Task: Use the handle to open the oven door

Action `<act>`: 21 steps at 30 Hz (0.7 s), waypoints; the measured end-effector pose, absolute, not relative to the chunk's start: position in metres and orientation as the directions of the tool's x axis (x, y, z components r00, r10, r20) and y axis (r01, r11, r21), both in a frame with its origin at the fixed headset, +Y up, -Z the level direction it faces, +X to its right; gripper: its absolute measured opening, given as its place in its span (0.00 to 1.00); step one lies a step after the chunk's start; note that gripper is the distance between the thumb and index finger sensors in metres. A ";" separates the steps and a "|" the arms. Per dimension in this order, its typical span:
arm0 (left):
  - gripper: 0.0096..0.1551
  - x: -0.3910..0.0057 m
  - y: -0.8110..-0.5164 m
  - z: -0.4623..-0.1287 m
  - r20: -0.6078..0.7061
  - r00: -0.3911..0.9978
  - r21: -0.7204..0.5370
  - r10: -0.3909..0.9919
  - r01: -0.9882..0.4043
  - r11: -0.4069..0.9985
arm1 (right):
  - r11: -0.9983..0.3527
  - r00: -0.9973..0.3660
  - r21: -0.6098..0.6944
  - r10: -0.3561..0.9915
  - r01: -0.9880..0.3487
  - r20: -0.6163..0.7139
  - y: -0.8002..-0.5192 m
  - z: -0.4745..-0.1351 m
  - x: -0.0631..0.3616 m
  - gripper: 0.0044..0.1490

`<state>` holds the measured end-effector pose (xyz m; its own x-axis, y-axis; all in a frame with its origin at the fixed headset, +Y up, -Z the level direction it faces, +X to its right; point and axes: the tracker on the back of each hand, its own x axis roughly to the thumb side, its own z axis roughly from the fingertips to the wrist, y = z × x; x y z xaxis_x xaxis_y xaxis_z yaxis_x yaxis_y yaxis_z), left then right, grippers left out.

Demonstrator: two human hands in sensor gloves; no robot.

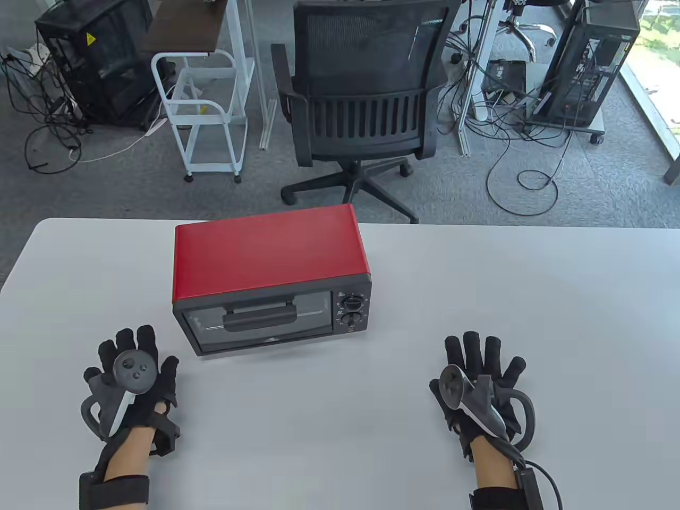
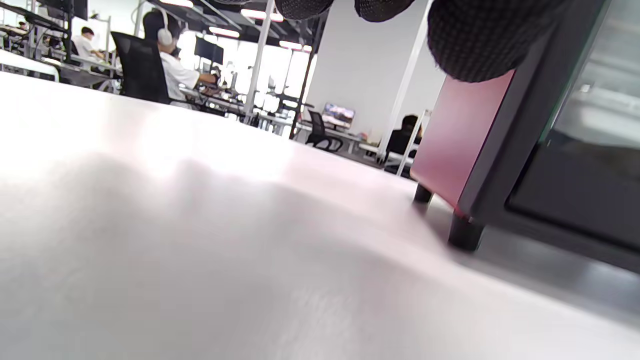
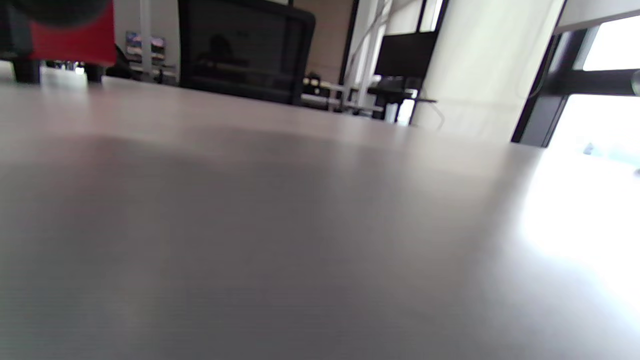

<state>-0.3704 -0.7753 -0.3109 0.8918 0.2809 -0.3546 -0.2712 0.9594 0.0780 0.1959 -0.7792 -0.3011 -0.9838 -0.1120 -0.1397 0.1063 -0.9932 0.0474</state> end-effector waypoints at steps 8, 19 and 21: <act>0.42 -0.366 -0.778 -0.314 -0.336 0.905 0.038 0.260 -0.263 0.964 | -0.994 -0.984 0.063 -0.095 0.087 -0.149 -0.779 -0.301 0.196 0.56; 0.41 -0.361 -0.781 -0.316 -0.335 0.906 0.009 0.259 -0.272 0.962 | -0.996 -0.986 0.069 -0.068 0.058 -0.154 -0.778 -0.299 0.197 0.55; 0.41 -0.361 -0.782 -0.316 -0.331 0.907 0.013 0.260 -0.271 0.962 | -0.996 -0.986 0.074 -0.063 0.052 -0.153 -0.778 -0.299 0.197 0.55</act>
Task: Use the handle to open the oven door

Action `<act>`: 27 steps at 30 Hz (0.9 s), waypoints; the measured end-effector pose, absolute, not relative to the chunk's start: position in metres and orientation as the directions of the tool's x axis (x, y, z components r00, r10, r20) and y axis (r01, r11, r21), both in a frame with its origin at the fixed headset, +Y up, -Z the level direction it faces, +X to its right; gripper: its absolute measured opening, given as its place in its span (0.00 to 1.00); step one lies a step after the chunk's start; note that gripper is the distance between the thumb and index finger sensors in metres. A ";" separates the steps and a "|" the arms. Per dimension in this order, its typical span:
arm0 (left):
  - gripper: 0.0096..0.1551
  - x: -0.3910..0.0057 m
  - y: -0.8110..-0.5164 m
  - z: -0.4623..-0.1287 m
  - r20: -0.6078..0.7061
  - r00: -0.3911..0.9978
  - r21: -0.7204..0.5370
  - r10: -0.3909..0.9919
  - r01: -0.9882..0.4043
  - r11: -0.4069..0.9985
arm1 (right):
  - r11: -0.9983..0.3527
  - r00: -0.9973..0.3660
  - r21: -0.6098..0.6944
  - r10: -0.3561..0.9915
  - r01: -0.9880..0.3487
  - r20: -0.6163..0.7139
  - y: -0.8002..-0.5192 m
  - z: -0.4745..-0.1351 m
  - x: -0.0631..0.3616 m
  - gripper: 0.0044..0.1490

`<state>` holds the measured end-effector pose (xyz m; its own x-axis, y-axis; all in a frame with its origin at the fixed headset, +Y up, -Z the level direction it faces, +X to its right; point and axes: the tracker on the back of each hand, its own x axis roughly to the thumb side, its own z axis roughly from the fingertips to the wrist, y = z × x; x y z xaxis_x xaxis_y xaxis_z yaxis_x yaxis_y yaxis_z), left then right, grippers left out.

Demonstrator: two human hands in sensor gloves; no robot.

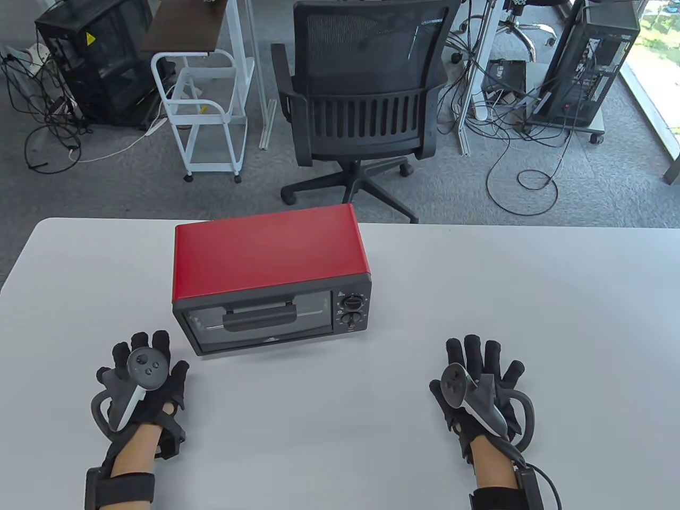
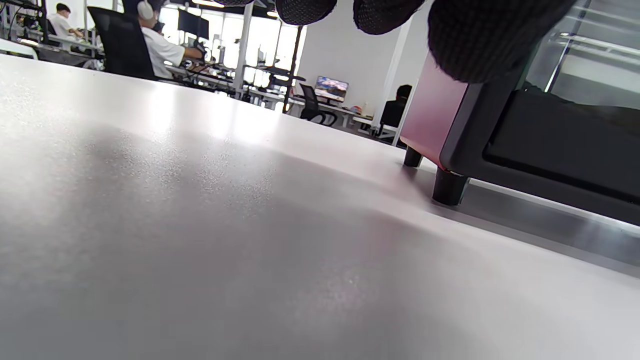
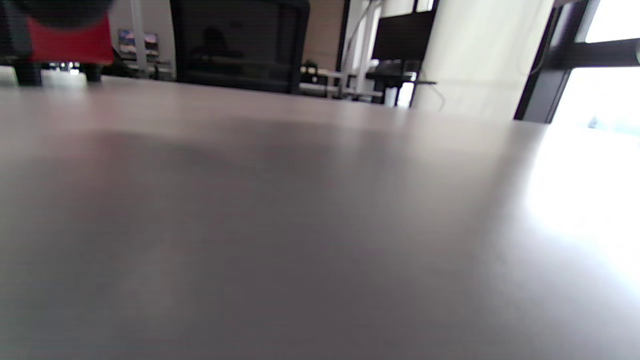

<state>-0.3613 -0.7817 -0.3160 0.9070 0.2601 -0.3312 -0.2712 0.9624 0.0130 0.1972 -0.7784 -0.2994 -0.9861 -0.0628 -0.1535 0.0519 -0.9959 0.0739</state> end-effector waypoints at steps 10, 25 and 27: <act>0.41 -0.361 -0.784 -0.317 -0.335 0.902 0.009 0.271 -0.285 0.959 | -0.996 -0.986 0.078 -0.053 0.041 -0.159 -0.779 -0.301 0.198 0.55; 0.40 -0.360 -0.784 -0.317 -0.334 0.905 0.002 0.262 -0.277 0.961 | -0.993 -0.986 0.114 -0.045 0.027 -0.162 -0.782 -0.302 0.198 0.54; 0.40 -0.361 -0.784 -0.317 -0.333 0.905 0.005 0.267 -0.281 0.960 | -0.993 -0.986 0.113 -0.041 0.022 -0.164 -0.781 -0.302 0.198 0.54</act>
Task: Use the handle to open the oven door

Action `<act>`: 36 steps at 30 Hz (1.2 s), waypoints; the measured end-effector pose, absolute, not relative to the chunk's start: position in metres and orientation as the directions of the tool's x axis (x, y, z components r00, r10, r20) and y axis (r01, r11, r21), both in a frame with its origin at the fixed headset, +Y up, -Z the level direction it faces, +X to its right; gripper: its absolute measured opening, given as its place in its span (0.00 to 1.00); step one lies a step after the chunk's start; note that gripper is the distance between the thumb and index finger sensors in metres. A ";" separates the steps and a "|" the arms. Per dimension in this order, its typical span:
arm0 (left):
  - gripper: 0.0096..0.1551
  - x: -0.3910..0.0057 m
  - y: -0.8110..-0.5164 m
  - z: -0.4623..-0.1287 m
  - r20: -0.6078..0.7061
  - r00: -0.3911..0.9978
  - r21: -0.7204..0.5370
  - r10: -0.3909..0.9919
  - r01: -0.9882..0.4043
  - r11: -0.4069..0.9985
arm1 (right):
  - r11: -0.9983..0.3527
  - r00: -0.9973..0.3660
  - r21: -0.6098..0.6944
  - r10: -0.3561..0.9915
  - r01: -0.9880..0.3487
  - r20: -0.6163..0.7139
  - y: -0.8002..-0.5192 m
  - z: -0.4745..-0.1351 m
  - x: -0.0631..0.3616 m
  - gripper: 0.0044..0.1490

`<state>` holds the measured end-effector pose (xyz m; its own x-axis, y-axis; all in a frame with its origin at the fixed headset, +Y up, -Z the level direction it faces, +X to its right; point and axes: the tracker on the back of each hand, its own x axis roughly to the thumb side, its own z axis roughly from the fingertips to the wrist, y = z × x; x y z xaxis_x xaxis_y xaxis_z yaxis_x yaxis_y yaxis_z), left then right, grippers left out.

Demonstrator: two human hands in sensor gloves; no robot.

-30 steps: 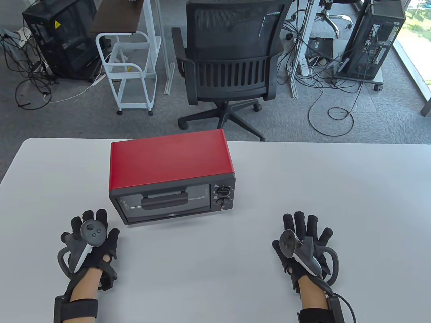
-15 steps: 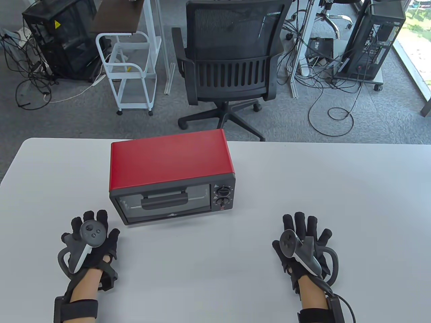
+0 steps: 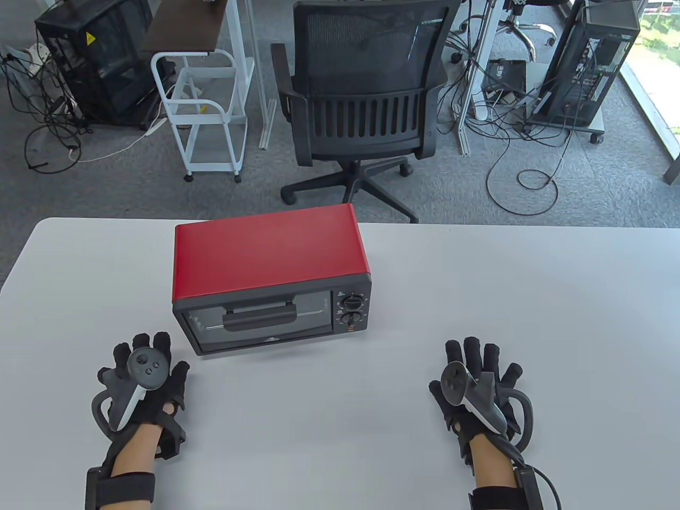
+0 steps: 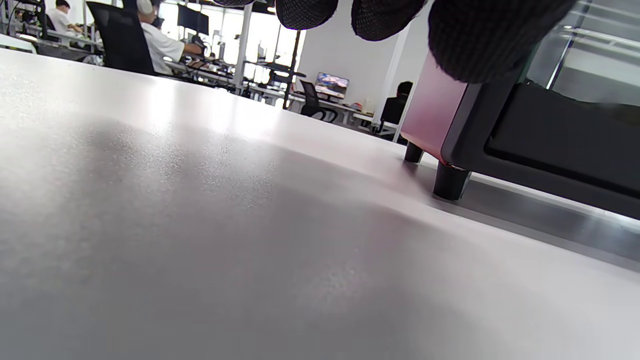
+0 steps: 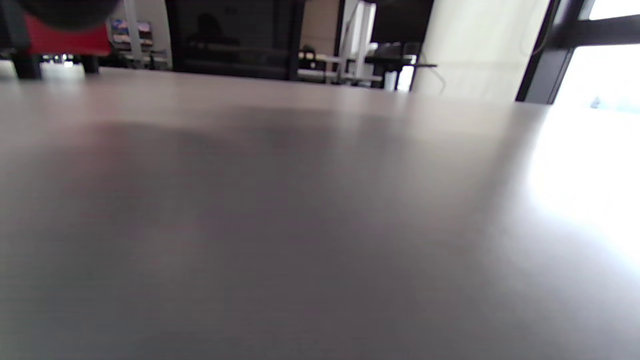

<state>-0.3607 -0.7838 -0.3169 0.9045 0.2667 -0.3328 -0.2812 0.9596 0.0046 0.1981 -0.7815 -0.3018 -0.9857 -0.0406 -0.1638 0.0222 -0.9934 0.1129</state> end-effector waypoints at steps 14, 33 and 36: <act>0.34 -0.347 -0.770 -0.317 -0.297 0.919 -0.049 0.260 -0.287 0.957 | -0.991 -0.985 0.130 -0.035 0.013 -0.169 -0.783 -0.302 0.199 0.54; 0.52 -0.290 -0.767 -0.316 -0.064 0.435 -0.020 0.898 -0.901 0.434 | -0.989 -0.986 0.141 0.011 -0.036 -0.169 -0.785 -0.305 0.197 0.54; 0.51 -0.285 -0.767 -0.318 -0.049 0.285 -0.039 0.957 -0.958 0.284 | -0.989 -0.985 0.143 0.016 -0.041 -0.170 -0.785 -0.305 0.197 0.54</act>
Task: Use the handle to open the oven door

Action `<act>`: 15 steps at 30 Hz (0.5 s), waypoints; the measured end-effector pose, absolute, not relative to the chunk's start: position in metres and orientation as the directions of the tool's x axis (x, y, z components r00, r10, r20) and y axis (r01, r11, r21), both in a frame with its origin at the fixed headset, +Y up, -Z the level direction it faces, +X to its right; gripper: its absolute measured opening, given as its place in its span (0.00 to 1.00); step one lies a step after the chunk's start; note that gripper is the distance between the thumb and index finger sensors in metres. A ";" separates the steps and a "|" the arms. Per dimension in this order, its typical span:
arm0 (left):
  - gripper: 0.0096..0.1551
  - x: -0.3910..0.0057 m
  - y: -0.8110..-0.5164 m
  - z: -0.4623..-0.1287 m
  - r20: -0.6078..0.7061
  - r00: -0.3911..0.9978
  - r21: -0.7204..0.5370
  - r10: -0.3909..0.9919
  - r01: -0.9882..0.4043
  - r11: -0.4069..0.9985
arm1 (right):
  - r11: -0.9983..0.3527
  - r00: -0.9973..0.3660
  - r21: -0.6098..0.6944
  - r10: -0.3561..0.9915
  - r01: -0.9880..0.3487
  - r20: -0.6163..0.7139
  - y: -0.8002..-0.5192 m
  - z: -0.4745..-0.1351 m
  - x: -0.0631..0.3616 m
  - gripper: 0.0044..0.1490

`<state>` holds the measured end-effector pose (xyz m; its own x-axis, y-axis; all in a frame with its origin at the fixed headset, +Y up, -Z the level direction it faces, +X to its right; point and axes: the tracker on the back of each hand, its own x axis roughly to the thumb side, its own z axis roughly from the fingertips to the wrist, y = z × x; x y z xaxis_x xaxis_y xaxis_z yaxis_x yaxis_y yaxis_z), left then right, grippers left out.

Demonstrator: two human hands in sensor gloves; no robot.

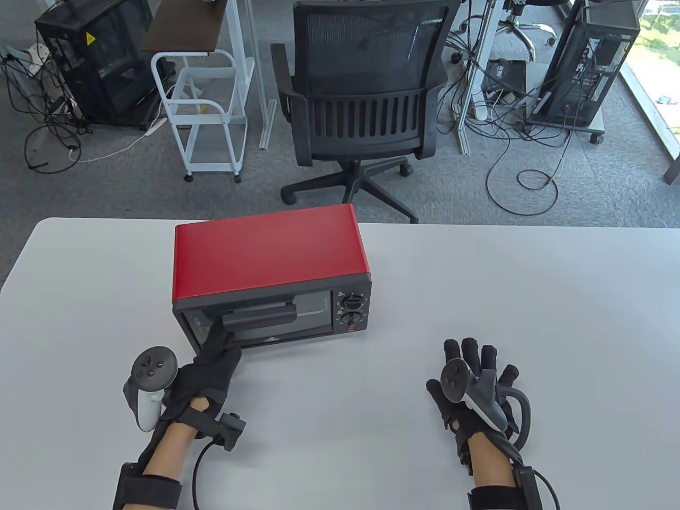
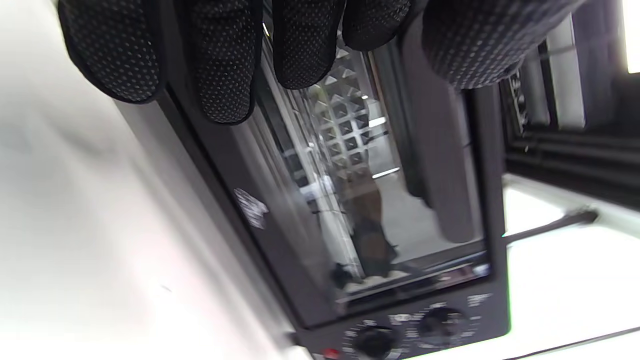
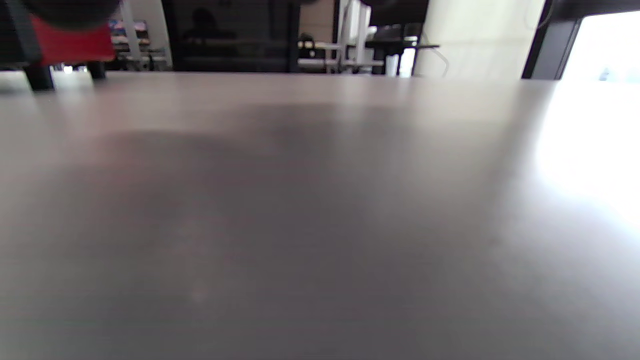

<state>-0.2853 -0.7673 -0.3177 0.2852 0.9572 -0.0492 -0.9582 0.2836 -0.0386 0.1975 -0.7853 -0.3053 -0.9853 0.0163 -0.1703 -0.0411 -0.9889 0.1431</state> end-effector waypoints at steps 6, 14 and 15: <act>0.49 -0.281 -0.772 -0.316 -0.108 -0.046 -0.057 0.993 -0.997 -0.052 | -0.986 -0.983 0.146 0.056 -0.082 -0.172 -0.785 -0.307 0.197 0.54; 0.45 -0.288 -0.770 -0.315 -0.228 -0.292 -0.062 0.929 -0.948 -0.313 | -0.981 -0.980 0.150 0.100 -0.126 -0.170 -0.785 -0.308 0.198 0.54; 0.45 -0.289 -0.769 -0.314 -0.244 -0.303 -0.066 0.921 -0.943 -0.327 | -0.980 -0.980 0.154 0.101 -0.128 -0.170 -0.786 -0.308 0.198 0.54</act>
<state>-0.2891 -0.7689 -0.3145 -0.3028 0.9214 -0.2438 -0.9427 -0.3272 -0.0659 0.1982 -0.7858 -0.3082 -0.9802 0.1012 -0.1699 -0.1278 -0.9798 0.1537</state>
